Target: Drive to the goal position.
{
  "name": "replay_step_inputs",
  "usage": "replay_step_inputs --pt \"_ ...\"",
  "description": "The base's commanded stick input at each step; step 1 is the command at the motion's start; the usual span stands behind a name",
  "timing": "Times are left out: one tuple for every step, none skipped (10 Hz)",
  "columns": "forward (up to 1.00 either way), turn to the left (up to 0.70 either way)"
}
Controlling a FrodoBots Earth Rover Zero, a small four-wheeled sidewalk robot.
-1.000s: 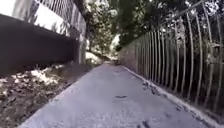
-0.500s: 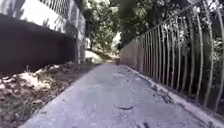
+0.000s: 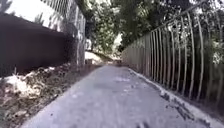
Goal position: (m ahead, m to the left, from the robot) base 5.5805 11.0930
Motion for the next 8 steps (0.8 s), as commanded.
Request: replay_step_inputs --pt "0.70 0.05" --pt "0.70 0.04" --pt "0.70 0.00" --pt "0.70 0.02" --pt "0.70 0.00" --pt "0.70 -0.35" --pt "0.70 -0.28" --pt "0.70 -0.11"
